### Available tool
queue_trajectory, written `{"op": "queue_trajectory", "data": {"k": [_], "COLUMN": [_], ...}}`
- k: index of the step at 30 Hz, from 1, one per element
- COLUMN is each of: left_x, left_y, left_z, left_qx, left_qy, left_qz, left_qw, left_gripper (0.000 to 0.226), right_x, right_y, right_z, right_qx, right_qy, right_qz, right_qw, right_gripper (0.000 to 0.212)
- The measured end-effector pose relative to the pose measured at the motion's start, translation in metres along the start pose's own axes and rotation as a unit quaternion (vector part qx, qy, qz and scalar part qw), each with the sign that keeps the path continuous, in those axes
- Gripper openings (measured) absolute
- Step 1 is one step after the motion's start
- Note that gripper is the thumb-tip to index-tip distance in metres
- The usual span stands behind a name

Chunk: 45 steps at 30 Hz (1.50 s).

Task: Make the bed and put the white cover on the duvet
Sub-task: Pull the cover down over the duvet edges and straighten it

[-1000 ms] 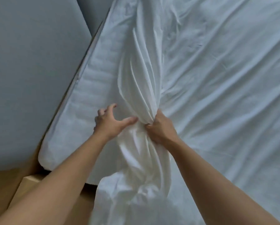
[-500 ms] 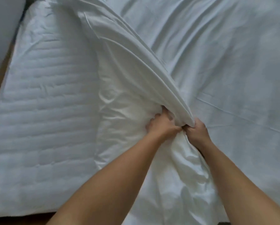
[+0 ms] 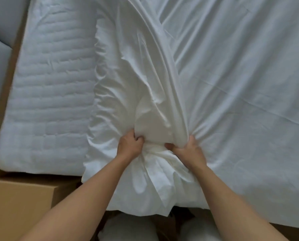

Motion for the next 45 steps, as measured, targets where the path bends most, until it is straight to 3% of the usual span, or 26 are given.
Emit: {"op": "queue_trajectory", "data": {"k": [4,6,7,8,10,12,14,17,20,23,25,27,30,33,34,36,38,39,41,43,45], "left_x": [0.007,0.014,0.021,0.031,0.069,0.115,0.148,0.162,0.162,0.147,0.118,0.088,0.071,0.071,0.064,0.041,0.013,0.0,-0.021,-0.03,-0.042], "left_y": [0.005,0.002,-0.003,-0.01,-0.023,-0.027,-0.019,-0.001,0.007,-0.01,-0.032,-0.045,-0.018,-0.009,-0.023,-0.066,-0.106,-0.116,-0.111,-0.097,-0.113], "left_z": [0.004,0.009,0.014,0.02,0.034,0.047,0.054,0.058,0.073,0.052,0.021,-0.008,-0.021,-0.021,-0.031,-0.069,-0.113,-0.132,-0.152,-0.162,-0.182], "left_qx": [-0.048,-0.061,-0.078,-0.102,-0.123,-0.082,-0.047,-0.042,-0.051,-0.046,-0.09,-0.113,0.0,0.062,0.05,-0.049,-0.152,-0.164,-0.086,-0.015,-0.051], "left_qy": [-0.07,-0.053,-0.031,-0.019,-0.067,-0.152,-0.169,-0.166,-0.168,-0.035,0.076,0.085,-0.028,-0.021,-0.007,0.011,0.029,0.026,0.001,-0.003,0.044], "left_qz": [0.141,0.137,0.096,0.038,-0.061,-0.028,0.025,0.011,-0.066,-0.107,-0.108,-0.083,-0.105,-0.219,-0.226,-0.187,-0.11,-0.083,-0.116,-0.169,-0.108], "left_qw": [0.986,0.987,0.992,0.994,0.988,0.985,0.984,0.985,0.982,0.993,0.987,0.986,0.994,0.973,0.973,0.981,0.982,0.983,0.989,0.985,0.992], "left_gripper": [0.037,0.029,0.032,0.047,0.098,0.136,0.143,0.139,0.139,0.141,0.135,0.127,0.114,0.092,0.081,0.06,0.059,0.067,0.076,0.066,0.039], "right_x": [-0.014,-0.031,-0.041,-0.048,-0.054,-0.059,-0.064,-0.074,-0.078,-0.069,-0.048,-0.012,0.055,0.129,0.145,0.159,0.158,0.16,0.177,0.211,0.261], "right_y": [0.014,0.025,0.03,0.035,0.042,0.041,0.031,0.019,0.03,0.047,0.044,0.033,0.015,-0.006,-0.006,0.005,0.019,0.021,0.013,-0.008,-0.03], "right_z": [0.029,0.043,0.049,0.052,0.054,0.054,0.058,0.06,0.053,0.045,0.039,0.029,-0.004,-0.036,-0.05,-0.076,-0.097,-0.106,-0.115,-0.121,-0.135], "right_qx": [-0.031,-0.047,-0.057,-0.068,-0.087,-0.11,-0.152,-0.193,-0.175,-0.166,-0.173,-0.15,-0.099,-0.209,-0.227,-0.21,-0.187,-0.173,-0.14,-0.136,-0.161], "right_qy": [0.016,0.04,0.049,0.054,0.049,0.032,0.012,0.016,0.087,0.16,0.164,0.128,-0.001,-0.118,-0.121,-0.092,-0.058,-0.042,-0.043,-0.106,-0.169], "right_qz": [0.068,0.077,0.059,0.032,-0.025,-0.049,-0.046,-0.047,-0.012,0.057,0.098,0.15,0.098,0.012,0.045,0.135,0.19,0.197,0.165,0.117,0.09], "right_qw": [0.997,0.995,0.995,0.996,0.995,0.992,0.987,0.98,0.981,0.971,0.966,0.969,0.99,0.971,0.965,0.964,0.962,0.964,0.975,0.978,0.968], "right_gripper": [0.118,0.112,0.1,0.084,0.062,0.054,0.049,0.044,0.042,0.042,0.079,0.109,0.113,0.11,0.109,0.114,0.116,0.117,0.121,0.125,0.128]}}
Point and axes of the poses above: each hand's wrist, its own z-axis away from the middle knuckle, its own y-axis out of the palm, x = y × z, the point moved 2 cm from there along -z, towards the middle knuckle, and after that the axes turned 6 degrees about x, right-handed, at the moved point
